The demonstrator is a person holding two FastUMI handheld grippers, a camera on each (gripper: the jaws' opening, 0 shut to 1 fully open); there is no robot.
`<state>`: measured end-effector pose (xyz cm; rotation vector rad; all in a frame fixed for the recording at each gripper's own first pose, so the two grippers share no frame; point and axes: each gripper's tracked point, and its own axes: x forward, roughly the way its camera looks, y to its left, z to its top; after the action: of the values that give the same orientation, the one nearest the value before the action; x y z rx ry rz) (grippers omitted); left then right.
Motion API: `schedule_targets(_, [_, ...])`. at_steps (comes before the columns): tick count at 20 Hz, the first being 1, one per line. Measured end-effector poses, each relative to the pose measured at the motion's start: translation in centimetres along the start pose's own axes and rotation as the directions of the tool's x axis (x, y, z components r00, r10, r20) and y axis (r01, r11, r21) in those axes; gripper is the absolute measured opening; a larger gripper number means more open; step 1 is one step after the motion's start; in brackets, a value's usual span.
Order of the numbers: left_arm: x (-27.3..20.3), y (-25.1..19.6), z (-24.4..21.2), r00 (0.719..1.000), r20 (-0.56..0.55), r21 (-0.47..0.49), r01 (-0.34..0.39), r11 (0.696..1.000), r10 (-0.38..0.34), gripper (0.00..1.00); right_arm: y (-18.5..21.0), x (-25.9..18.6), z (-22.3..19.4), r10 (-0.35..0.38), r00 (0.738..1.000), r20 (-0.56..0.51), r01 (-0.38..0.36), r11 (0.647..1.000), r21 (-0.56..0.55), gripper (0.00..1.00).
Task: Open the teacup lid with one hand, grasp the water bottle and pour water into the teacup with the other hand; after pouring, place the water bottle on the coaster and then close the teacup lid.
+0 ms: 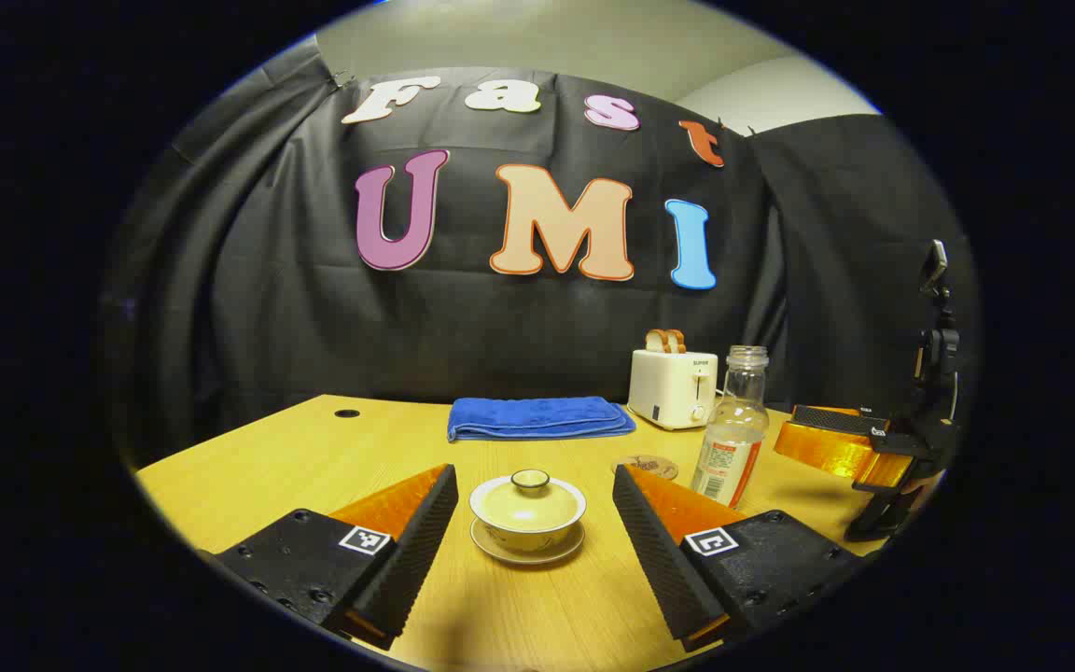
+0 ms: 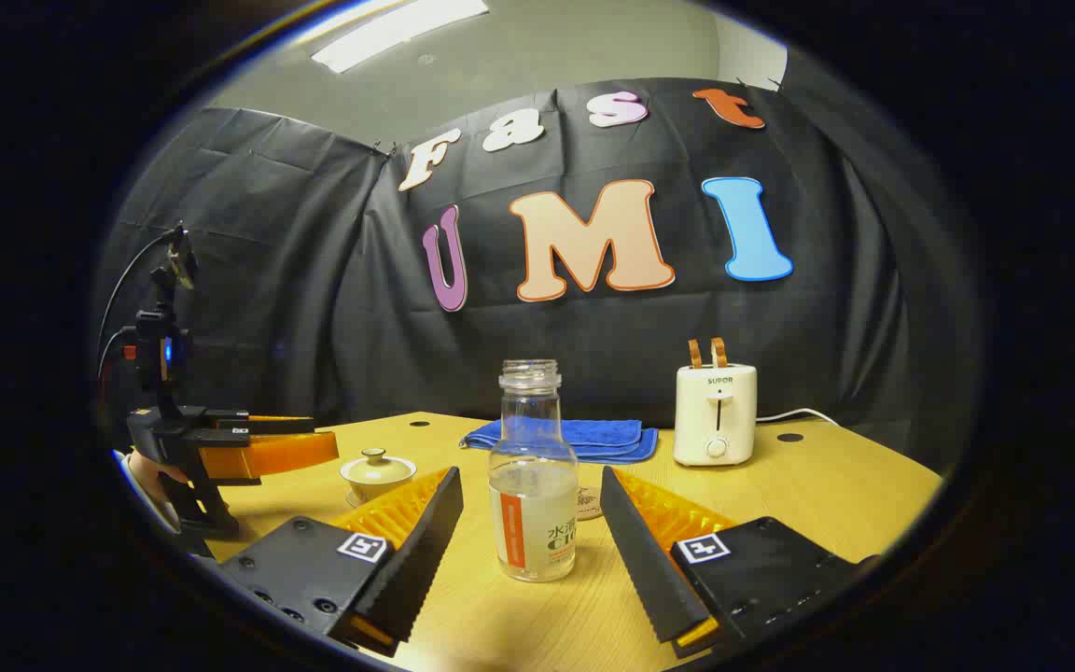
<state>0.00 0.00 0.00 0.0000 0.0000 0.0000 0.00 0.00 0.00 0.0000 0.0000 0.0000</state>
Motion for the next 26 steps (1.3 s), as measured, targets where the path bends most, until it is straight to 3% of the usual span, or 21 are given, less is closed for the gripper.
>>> schedule_targets(1, [0.1,0.2,-0.4,1.0,-0.005,0.002,-0.001,1.0,0.001,0.98,-0.1,0.0,-0.2,-0.005,1.0,-0.005,0.005,1.0,-0.004,0.99])
schedule_targets(11, [0.7,0.9,-0.8,0.999,-0.007,0.061,-0.031,0.998,0.031,0.98,-0.3,0.3,-1.0,-0.022,0.999,-0.026,0.021,1.0,-0.016,0.92])
schedule_targets(18, [0.6,1.3,-0.5,0.999,0.022,0.06,-0.046,0.997,0.045,0.98,-0.4,0.3,-0.9,-0.03,0.999,-0.027,0.03,0.999,-0.023,0.99])
schedule_targets(22, [0.7,1.3,-0.6,0.999,0.017,0.064,-0.045,0.997,0.044,0.98,-1.1,0.5,-1.1,-0.064,0.998,-0.027,0.063,0.998,-0.024,0.96])
schedule_targets(26, [1.0,1.0,-0.5,0.999,0.014,0.079,-0.038,0.996,0.037,0.98,-0.6,0.4,-1.0,-0.046,0.999,-0.024,0.046,0.999,-0.024,0.95])
